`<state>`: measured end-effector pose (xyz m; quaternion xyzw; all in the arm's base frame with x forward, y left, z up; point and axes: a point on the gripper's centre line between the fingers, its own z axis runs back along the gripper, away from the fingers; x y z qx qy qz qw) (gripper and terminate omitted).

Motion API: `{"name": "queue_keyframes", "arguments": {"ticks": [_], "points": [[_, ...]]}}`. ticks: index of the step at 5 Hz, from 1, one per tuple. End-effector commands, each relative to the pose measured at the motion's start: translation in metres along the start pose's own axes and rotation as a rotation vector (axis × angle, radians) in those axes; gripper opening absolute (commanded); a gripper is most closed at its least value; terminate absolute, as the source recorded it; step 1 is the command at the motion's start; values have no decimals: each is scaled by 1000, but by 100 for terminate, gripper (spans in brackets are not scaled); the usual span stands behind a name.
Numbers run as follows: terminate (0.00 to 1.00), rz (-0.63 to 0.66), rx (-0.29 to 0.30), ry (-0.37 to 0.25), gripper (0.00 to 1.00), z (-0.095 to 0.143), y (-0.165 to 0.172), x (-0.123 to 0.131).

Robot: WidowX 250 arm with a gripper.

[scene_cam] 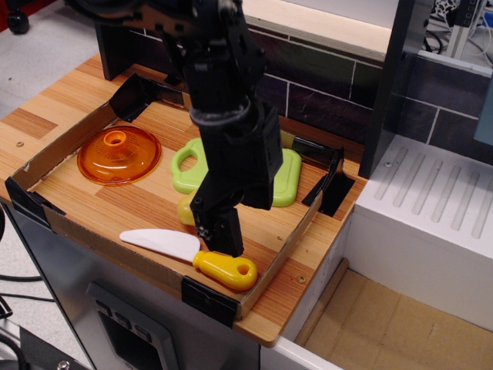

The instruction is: Put knife on cutting board

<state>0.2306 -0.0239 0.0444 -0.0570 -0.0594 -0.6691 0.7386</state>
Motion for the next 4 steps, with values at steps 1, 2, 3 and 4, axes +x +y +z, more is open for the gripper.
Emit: {"name": "queue_keyframes", "arguments": {"ticks": [1,2,3,4], "points": [[0,-59,18,36,100,-5,-3,-20],[0,-83,11,26,100,-13,-10,-19],[0,-123,-40,-42,100,-17,-16,-20],[0,-149,-57,-52,100,-25,-25,-19]]}}
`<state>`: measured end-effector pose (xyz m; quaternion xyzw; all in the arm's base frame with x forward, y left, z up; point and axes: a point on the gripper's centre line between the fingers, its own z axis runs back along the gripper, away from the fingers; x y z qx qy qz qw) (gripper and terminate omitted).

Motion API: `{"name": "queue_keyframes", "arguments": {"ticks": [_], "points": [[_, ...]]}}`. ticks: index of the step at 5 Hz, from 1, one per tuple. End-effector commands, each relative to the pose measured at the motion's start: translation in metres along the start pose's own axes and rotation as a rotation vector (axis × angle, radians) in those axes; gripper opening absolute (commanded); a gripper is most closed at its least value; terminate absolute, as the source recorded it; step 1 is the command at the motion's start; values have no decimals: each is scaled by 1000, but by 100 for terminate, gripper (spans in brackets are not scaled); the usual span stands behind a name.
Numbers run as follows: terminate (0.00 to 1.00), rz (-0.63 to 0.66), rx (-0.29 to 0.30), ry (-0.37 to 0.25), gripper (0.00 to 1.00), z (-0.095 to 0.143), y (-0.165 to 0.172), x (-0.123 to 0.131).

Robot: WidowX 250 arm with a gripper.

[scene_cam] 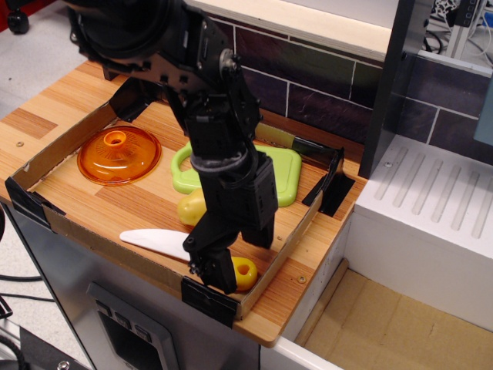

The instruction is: Put knife on cutting board

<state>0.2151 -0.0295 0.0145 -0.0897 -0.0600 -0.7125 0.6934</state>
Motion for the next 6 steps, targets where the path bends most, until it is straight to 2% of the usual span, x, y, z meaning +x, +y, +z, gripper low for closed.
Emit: {"name": "queue_keyframes", "arguments": {"ticks": [1,2,3,4,5,6], "points": [[0,-21,0,10,100,-3,-15,-17],[0,-19,14,24,100,-10,-17,-18],[0,-8,7,38,0,-18,-19,-20],[0,-35,-43,-50,0,-17,-17,-20],[0,28,-60,-87,0,-11,-16,-21],[0,107,-10,-93,0,4,-15,-19]]}}
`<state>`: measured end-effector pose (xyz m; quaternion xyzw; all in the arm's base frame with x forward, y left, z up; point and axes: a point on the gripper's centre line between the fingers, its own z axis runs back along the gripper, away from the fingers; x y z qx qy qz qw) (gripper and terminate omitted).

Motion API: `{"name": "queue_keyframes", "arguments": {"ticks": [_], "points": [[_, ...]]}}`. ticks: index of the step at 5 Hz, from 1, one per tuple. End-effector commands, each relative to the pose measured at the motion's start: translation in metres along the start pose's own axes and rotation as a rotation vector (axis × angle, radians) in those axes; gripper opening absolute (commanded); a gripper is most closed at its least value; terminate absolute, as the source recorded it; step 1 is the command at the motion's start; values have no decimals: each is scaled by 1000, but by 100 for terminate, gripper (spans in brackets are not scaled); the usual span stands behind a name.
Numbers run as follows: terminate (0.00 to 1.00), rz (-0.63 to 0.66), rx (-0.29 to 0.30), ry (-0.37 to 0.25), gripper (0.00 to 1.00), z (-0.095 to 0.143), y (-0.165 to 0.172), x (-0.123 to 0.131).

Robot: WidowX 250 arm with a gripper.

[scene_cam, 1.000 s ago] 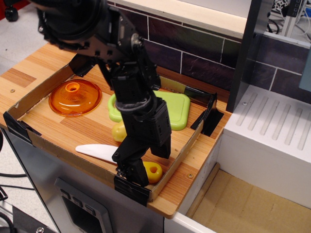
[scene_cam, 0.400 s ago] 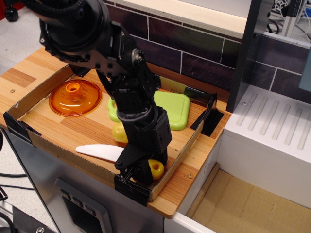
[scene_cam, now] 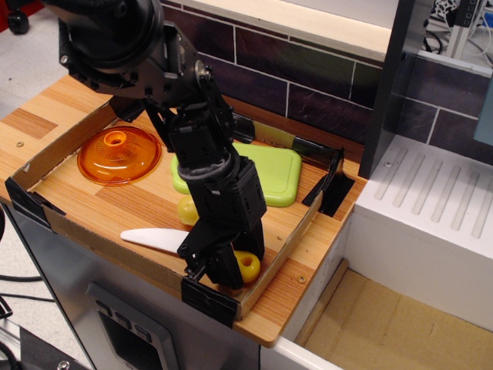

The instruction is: Put knife on cutting board

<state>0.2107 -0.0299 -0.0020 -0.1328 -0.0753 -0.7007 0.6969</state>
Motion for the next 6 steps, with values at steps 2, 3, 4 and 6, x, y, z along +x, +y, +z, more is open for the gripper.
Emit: {"name": "queue_keyframes", "arguments": {"ticks": [2,3,4,6], "points": [[0,258,151,78,0,60,3,-11],[0,308,211,103,0,83,23,-11],[0,360,224,108,0,100,39,-9],[0,462,251,121,0,110,89,-24]]}}
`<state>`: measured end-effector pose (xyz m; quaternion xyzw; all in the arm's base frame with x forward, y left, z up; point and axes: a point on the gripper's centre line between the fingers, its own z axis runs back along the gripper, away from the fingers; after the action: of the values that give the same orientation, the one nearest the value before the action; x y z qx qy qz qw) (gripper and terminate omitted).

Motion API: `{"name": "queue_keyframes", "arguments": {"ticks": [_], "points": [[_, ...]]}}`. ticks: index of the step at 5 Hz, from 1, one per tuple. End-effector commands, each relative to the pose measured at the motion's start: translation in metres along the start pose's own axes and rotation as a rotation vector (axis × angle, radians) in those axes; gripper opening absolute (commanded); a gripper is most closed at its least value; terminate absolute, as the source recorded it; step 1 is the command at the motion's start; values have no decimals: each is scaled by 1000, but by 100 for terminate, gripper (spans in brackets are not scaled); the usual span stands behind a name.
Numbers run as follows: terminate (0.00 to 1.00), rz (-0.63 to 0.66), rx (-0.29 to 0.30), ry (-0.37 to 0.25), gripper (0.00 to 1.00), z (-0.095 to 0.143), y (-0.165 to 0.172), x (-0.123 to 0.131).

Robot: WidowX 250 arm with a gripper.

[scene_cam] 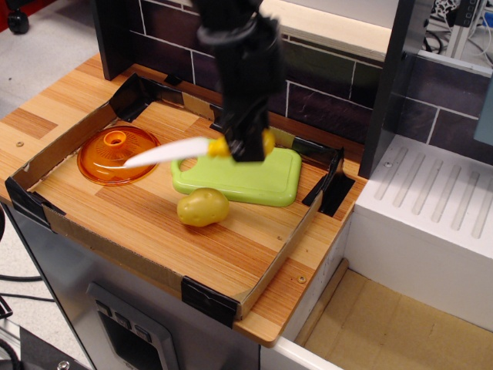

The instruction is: Put knife on cutting board

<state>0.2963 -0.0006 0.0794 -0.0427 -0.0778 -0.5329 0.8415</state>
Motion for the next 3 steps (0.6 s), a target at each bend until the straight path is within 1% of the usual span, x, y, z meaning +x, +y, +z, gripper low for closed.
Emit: {"name": "queue_keyframes", "arguments": {"ticks": [1,2,3], "points": [[0,53,57,36,0,-2,39,-20],[0,43,50,76,0,-24,39,-25],[0,20,36,105,0,-43,31,-27]]}}
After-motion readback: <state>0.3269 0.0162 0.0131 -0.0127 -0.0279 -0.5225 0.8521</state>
